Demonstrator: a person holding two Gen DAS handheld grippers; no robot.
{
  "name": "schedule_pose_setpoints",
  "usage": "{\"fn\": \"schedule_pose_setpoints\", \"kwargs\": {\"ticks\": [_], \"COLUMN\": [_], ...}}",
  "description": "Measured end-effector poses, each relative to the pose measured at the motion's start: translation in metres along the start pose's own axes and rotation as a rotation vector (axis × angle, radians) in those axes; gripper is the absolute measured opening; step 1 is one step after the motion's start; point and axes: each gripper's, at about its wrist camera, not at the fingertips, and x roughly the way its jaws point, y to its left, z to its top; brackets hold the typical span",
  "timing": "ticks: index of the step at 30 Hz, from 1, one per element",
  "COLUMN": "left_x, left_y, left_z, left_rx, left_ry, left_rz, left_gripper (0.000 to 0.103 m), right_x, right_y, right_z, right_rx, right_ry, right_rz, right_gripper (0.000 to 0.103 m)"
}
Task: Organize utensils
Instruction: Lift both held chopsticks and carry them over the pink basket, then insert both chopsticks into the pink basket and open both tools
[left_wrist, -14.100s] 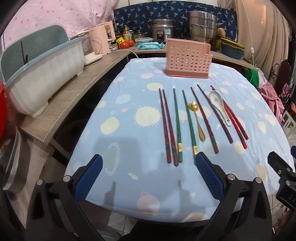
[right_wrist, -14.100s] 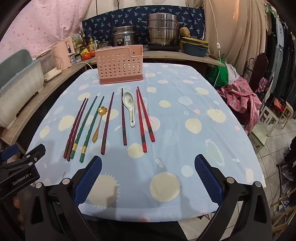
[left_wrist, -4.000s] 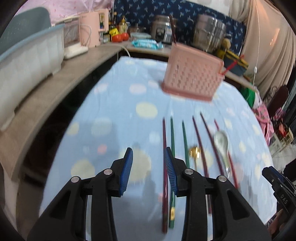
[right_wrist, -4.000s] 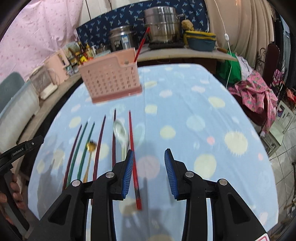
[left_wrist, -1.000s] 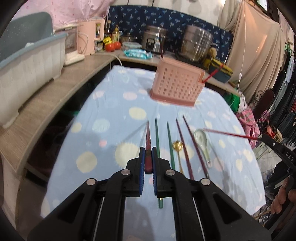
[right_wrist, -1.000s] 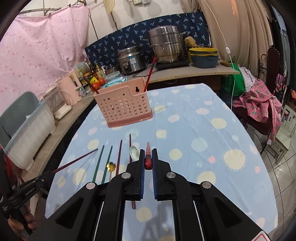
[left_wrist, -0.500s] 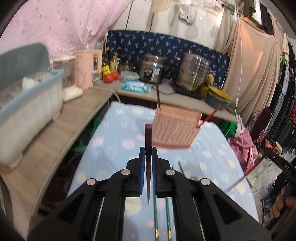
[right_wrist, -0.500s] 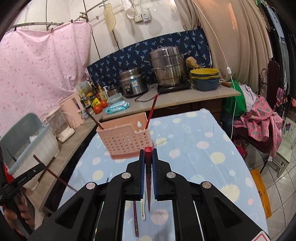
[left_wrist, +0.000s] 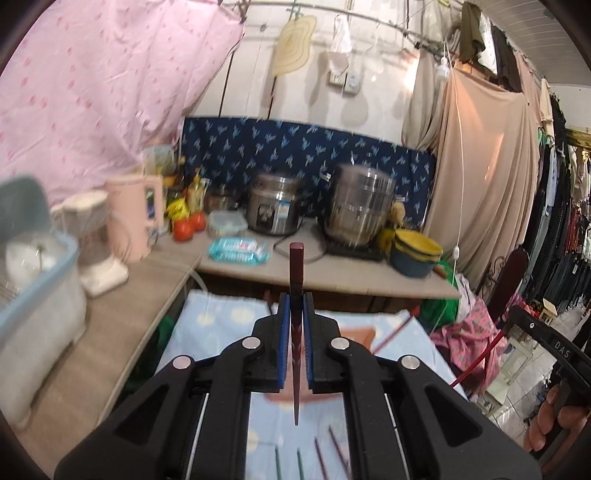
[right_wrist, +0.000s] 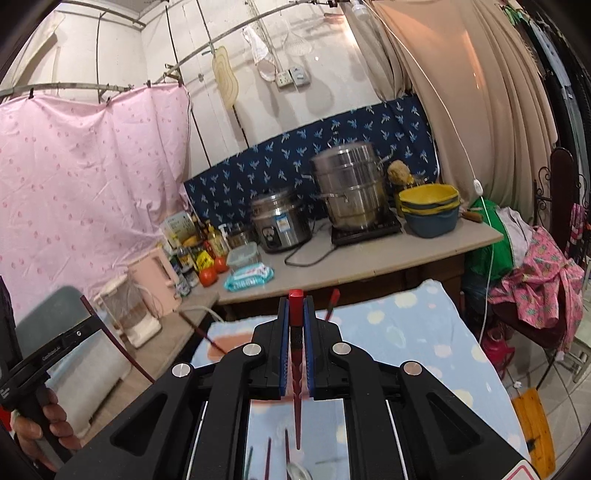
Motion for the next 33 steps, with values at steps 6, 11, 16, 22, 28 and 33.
{"fn": "schedule_pose_setpoints", "kwargs": {"ticks": [6,11,16,22,28,33], "left_x": [0.039,0.069,0.096,0.121,0.138,0.145], "left_y": [-0.010,-0.007,-0.002,0.009,0.018,0.023], "left_z": [0.037,0.051,0.046,0.024,0.009,0.001], "left_rx": [0.009,-0.005,-0.014,-0.028,-0.040,-0.050], "left_ry": [-0.062,-0.068,-0.036,0.023,0.071,0.088], "left_rz": [0.000,0.000,0.009,0.027,0.037,0.044], "left_gripper": [0.007,0.007,0.007,0.007,0.007,0.007], "right_x": [0.044,0.081,0.112,0.144,0.165,0.172], "right_y": [0.014,0.025,0.031,0.024,0.015,0.013], "right_z": [0.038,0.057,0.053,0.027,0.002,-0.006], "right_rx": [0.013,0.041,0.041,0.038,0.043,0.039], "right_ry": [-0.038,-0.049,-0.038,0.036,0.103,0.125], "right_rz": [0.016,0.060,0.069,0.051,0.024,0.019], "right_gripper": [0.007,0.007,0.007,0.007,0.007,0.008]}}
